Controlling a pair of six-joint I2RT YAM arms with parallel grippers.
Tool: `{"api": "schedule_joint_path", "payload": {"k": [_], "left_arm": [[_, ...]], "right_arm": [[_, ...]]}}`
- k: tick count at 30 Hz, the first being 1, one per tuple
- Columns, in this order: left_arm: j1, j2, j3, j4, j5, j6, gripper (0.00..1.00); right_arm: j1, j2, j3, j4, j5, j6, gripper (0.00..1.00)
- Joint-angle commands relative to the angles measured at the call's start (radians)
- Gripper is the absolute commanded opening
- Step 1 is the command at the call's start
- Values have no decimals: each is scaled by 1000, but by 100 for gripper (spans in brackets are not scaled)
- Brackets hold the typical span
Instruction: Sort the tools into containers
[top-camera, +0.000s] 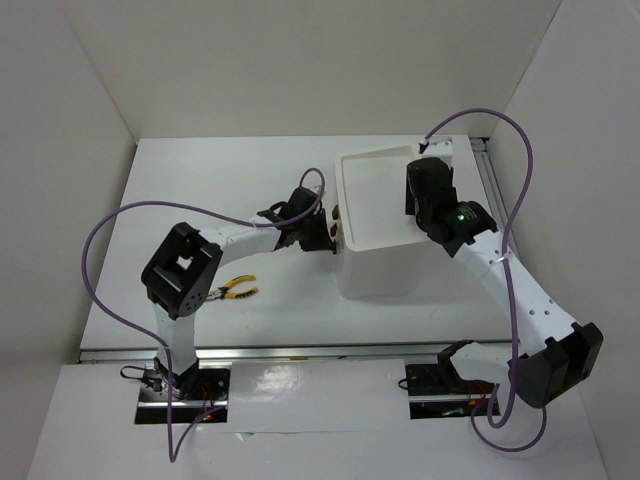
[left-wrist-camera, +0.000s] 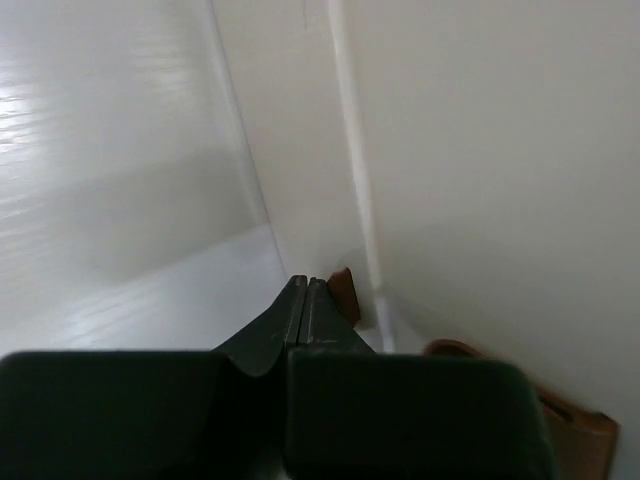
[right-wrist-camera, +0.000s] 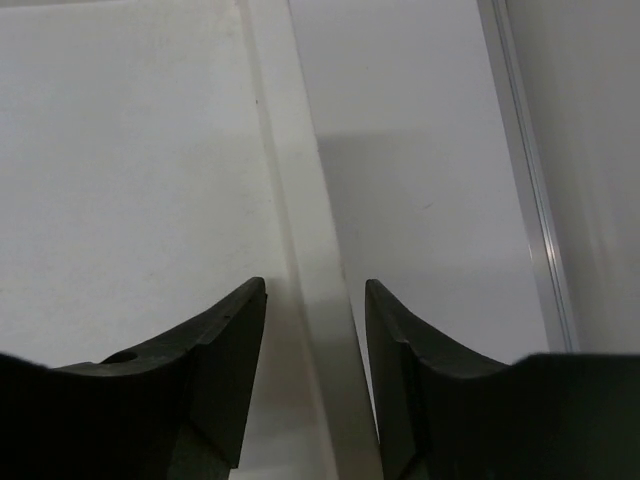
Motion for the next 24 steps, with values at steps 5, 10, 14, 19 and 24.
{"api": "schedule_joint_path", "payload": {"k": [5,10,14,19,24], "left_arm": [[-101,-13,25,137,155,-57,4],[-112,18,62,129,145,-57,6],[-112,18,106,84,102,-25,6],[-103,1,145,11,45,-12,10],[-56,-70,218,-265,-208,0,53]], "right_arm": [[-90,10,44,21,-121,-6,31],[-99,-13,34,9,-135,17,13],[-99,-22,25,-2,-126,48,3],[-99,-22,25,-11,-93,60,0],[-99,-22,25,-20,-60,69,1]]}}
